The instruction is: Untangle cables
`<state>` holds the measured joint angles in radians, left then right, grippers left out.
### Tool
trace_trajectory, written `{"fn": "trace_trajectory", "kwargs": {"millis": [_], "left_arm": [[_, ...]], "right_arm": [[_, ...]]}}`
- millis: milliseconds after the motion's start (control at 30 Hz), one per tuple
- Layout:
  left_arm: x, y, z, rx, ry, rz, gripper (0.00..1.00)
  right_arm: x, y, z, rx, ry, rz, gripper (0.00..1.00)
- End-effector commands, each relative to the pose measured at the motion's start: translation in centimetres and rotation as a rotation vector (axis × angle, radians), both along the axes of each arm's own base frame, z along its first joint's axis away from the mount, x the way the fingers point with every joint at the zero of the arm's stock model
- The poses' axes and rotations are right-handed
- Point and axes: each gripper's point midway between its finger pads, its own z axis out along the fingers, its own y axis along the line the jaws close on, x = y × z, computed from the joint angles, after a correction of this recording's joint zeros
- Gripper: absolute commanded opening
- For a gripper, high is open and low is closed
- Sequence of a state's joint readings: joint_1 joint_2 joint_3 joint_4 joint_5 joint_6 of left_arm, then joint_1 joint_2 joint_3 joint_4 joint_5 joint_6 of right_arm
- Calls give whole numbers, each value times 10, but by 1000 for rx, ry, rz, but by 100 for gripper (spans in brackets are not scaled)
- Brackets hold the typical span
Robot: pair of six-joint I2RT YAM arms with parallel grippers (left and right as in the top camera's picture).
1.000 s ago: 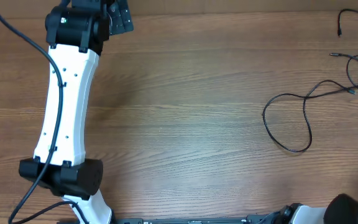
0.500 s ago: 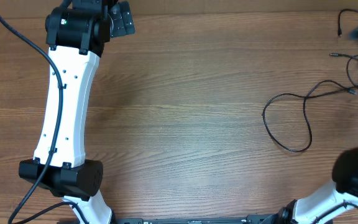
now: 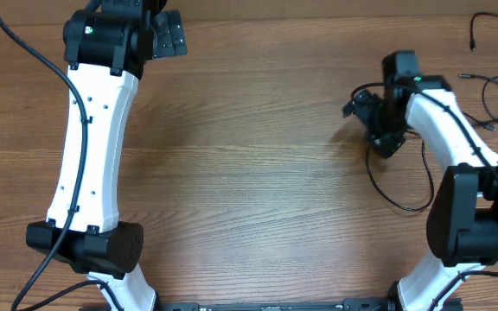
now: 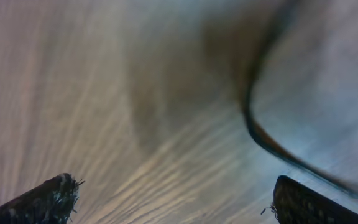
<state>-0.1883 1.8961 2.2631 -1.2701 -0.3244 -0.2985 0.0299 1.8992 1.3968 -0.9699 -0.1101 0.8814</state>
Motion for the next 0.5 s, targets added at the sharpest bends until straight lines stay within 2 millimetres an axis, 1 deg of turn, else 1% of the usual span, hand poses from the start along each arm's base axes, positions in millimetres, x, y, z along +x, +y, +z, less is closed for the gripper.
{"fn": "trace_trajectory", "kwargs": {"millis": [0, 67, 100, 333, 467], "left_arm": [[-4, 0, 6, 18, -3, -25, 100], [-5, 0, 6, 19, 3, -25, 100], [-6, 0, 5, 19, 5, -25, 100], [-11, 1, 1, 27, 36, -27, 100], [-13, 2, 0, 28, 44, -27, 100]], "right_arm": [[-13, -7, -2, -33, 58, -281, 100], [-20, -8, -5, -28, 93, -390, 100], [-19, -9, -6, -33, 90, -404, 100], [4, -36, -4, -159, -41, -436, 100], [9, -50, -4, -210, -77, -459, 100]]}}
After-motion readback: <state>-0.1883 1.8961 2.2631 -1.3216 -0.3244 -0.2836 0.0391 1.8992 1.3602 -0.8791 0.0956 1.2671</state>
